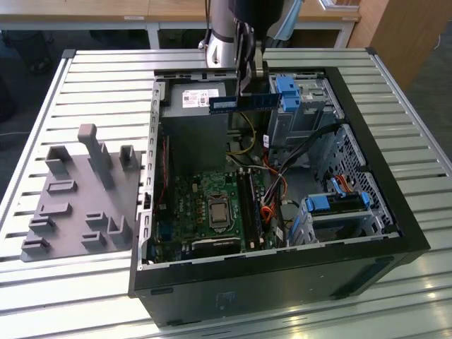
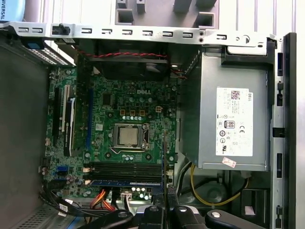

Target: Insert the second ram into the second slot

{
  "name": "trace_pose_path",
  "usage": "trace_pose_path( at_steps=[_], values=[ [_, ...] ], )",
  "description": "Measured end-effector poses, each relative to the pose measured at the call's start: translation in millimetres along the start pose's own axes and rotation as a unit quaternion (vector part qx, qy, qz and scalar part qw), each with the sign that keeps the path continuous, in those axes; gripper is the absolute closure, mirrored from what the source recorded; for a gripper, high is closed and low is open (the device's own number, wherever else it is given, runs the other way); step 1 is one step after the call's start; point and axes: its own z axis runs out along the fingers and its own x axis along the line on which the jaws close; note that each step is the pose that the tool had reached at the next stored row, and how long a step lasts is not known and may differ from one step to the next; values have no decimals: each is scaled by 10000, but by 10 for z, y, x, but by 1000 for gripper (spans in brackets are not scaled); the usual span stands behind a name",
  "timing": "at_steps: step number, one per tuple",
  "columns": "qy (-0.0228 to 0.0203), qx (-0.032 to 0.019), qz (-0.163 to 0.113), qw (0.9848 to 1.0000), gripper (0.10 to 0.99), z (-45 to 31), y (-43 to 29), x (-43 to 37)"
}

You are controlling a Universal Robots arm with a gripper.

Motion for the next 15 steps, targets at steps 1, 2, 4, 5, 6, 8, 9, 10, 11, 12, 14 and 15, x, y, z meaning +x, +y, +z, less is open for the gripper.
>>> trace_pose_path(
  at_steps=[1,2,4,5,6,8,9,10,11,12,14,15],
  values=[
    [0,0,0,10000,949,0,0,5],
    [0,0,0,10000,949,0,0,9],
    [0,0,0,10000,949,0,0,19],
    [0,0,0,10000,949,0,0,24],
    [0,0,0,10000,949,0,1,29],
    [0,0,0,10000,949,-1,1,40],
    [0,0,0,10000,949,0,1,45],
    [1,0,0,10000,949,-1,1,49],
    [0,0,0,10000,949,-1,1,54],
    [0,0,0,10000,949,-1,1,60],
    [0,0,0,10000,949,-1,2,69],
    [0,0,0,10000,949,-1,2,74]
  ],
)
